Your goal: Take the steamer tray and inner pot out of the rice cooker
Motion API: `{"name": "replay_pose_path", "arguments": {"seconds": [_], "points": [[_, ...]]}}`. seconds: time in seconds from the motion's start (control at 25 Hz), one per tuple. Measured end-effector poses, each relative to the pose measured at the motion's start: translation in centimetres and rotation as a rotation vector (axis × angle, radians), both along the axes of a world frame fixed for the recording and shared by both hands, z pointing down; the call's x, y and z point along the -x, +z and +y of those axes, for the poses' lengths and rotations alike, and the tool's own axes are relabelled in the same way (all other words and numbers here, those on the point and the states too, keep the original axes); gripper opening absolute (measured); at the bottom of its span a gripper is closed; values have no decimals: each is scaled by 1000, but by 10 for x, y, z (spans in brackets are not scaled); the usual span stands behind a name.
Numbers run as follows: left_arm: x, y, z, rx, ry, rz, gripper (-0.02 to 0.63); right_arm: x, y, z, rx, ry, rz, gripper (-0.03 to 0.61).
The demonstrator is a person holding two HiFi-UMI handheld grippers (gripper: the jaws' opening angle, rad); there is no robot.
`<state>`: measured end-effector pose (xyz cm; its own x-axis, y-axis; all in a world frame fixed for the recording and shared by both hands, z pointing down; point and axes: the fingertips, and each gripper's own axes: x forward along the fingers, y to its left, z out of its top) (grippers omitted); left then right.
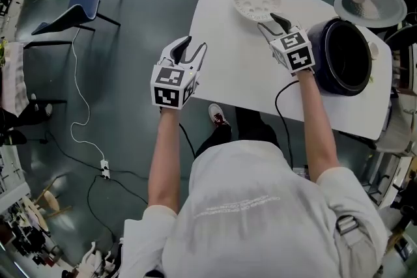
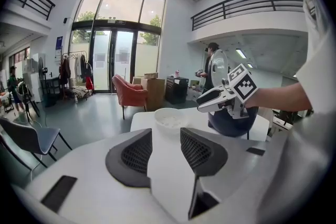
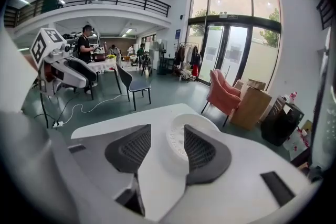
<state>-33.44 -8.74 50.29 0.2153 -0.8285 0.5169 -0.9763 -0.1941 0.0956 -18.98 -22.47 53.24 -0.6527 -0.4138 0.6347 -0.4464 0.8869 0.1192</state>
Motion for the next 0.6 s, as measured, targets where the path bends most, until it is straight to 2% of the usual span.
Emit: {"name": "replay_pose_path", "arguments": {"seconds": [0.16,0.36,0.6], "points": [[-14,-16,6,-37,38,5,183,-22,-24,15,-21,55,-54,212],[-31,-35,3,-84,100,21,183,-40,-59,35,-5,141,-177,210],[-77,-52,-8,-128,204,24,183,-86,-97,53,-80,196,-221,210]]}}
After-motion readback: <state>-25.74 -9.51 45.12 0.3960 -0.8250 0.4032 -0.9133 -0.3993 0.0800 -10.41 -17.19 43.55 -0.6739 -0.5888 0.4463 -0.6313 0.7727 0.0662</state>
